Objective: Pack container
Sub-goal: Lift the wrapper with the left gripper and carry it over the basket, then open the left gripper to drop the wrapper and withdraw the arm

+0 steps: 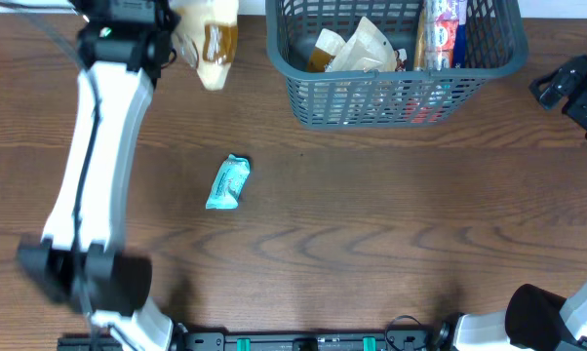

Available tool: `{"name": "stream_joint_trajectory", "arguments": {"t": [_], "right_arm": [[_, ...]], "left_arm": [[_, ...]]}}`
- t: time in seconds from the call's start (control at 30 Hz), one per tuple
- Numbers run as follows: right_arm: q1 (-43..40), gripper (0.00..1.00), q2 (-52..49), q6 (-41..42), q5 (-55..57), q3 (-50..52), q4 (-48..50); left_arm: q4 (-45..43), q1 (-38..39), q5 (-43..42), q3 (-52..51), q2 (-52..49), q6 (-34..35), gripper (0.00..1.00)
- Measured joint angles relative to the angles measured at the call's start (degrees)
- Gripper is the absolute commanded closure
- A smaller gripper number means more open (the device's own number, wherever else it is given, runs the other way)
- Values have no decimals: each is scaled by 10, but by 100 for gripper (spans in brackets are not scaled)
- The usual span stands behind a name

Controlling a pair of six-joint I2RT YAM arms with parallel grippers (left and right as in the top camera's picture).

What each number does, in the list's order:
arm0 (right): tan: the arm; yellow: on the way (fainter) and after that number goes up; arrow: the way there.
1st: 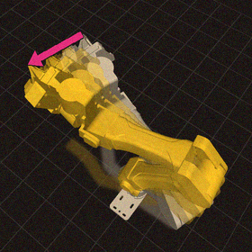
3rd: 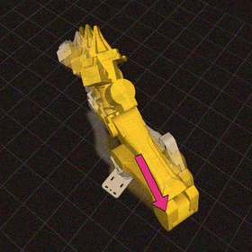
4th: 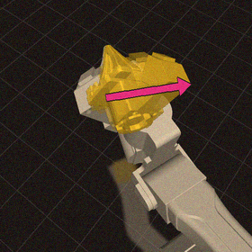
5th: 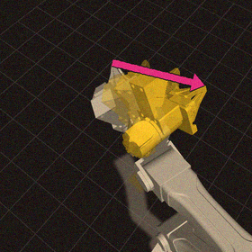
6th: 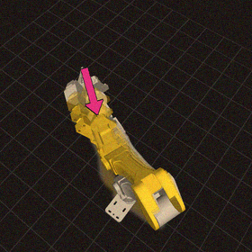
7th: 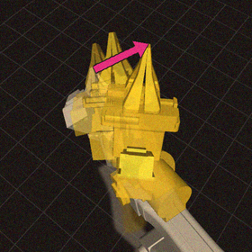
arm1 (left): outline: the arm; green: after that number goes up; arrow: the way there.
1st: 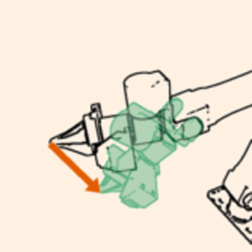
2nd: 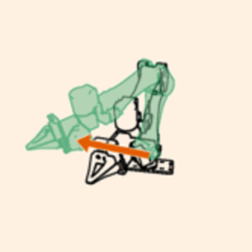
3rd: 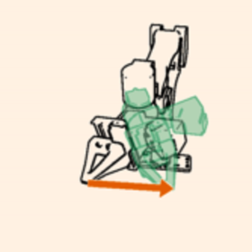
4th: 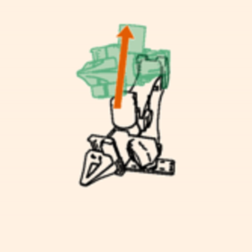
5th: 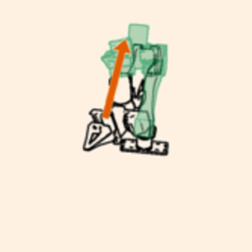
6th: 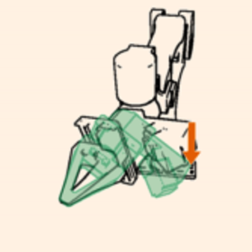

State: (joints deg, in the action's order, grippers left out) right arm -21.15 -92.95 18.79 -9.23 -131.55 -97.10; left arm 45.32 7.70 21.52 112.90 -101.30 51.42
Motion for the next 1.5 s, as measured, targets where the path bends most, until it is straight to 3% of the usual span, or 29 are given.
{"name": "stream_joint_trajectory", "arguments": {"t": [0.23, 0.47, 0.8, 0.97, 1.17, 1.4, 1.5], "right_arm": [[0, 1, 0, 0, 0, 0, 0], [0, 1, 0, -4, 0, 0, 0], [0, 1, 0, -19, -2, 0, 0], [0, 1, 0, -21, -3, 0, 0], [0, 1, 0, -27, -15, 0, 0], [0, 1, 0, -28, -17, 0, 0], [0, 1, 0, -28, -17, 0, 0]], "left_arm": [[-35, 8, 36, 4, 117, -24, 94], [-105, 89, -15, 4, 135, -39, 94], [-252, 214, -45, 4, 48, -69, 94], [-318, 231, -56, 4, -29, -80, 94], [-336, 231, -83, 2, -109, -82, 94], [-338, 231, -97, 2, -145, -87, 83], [-339, 231, -102, 2, -147, -91, 66]]}}
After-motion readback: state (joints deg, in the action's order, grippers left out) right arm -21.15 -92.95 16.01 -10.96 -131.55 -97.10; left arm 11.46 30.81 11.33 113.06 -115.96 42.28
